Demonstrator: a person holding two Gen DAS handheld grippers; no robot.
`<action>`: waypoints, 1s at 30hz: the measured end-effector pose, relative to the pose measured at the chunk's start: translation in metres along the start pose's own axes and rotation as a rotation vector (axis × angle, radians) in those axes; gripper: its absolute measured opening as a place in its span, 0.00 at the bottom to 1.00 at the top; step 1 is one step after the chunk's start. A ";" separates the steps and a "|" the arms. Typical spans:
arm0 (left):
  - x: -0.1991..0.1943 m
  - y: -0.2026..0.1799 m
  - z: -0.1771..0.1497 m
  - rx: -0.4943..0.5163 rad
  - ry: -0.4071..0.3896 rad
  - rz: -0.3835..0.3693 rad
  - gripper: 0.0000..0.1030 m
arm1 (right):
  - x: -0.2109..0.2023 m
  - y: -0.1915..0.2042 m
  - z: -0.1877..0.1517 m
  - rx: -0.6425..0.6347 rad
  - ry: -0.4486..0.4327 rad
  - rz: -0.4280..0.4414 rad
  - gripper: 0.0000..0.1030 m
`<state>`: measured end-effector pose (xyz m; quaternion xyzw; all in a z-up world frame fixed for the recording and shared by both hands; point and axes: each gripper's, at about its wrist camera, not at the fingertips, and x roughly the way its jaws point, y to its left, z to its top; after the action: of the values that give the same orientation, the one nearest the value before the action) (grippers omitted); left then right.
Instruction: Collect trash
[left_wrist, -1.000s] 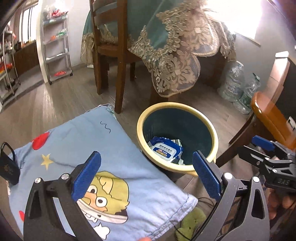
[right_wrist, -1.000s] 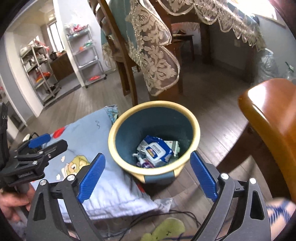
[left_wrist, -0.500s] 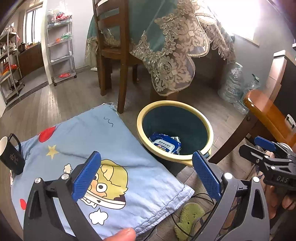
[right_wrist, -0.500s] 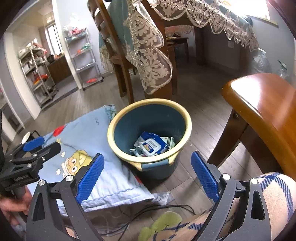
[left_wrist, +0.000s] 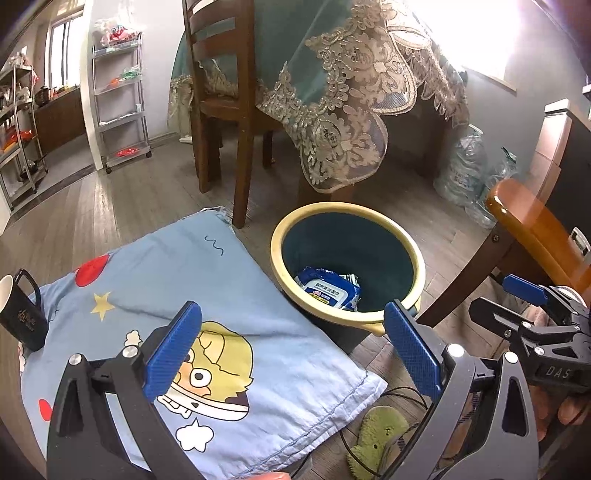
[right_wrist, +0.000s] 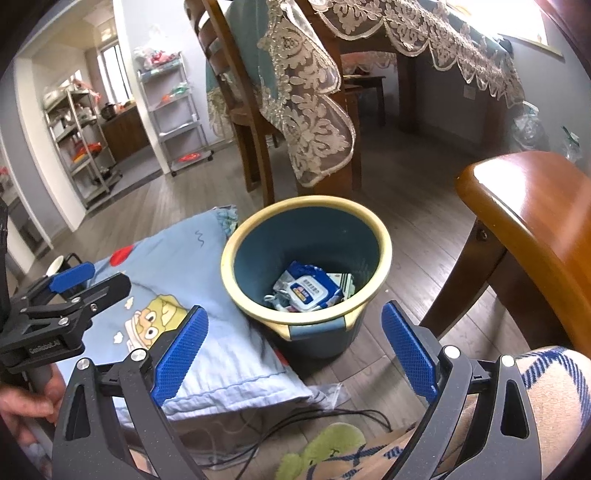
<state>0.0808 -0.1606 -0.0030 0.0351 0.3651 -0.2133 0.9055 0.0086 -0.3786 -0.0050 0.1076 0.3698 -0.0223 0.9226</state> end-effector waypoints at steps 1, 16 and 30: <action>0.000 0.000 0.000 -0.001 0.003 0.001 0.94 | 0.000 0.000 0.000 0.000 0.001 0.000 0.92; 0.002 -0.003 -0.001 0.003 0.011 -0.004 0.94 | 0.001 0.002 -0.001 -0.004 0.006 0.005 0.92; 0.002 -0.004 -0.002 0.006 0.012 -0.004 0.94 | 0.001 0.002 -0.001 -0.004 0.005 0.005 0.92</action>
<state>0.0794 -0.1642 -0.0054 0.0382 0.3701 -0.2162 0.9027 0.0094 -0.3765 -0.0060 0.1070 0.3720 -0.0189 0.9219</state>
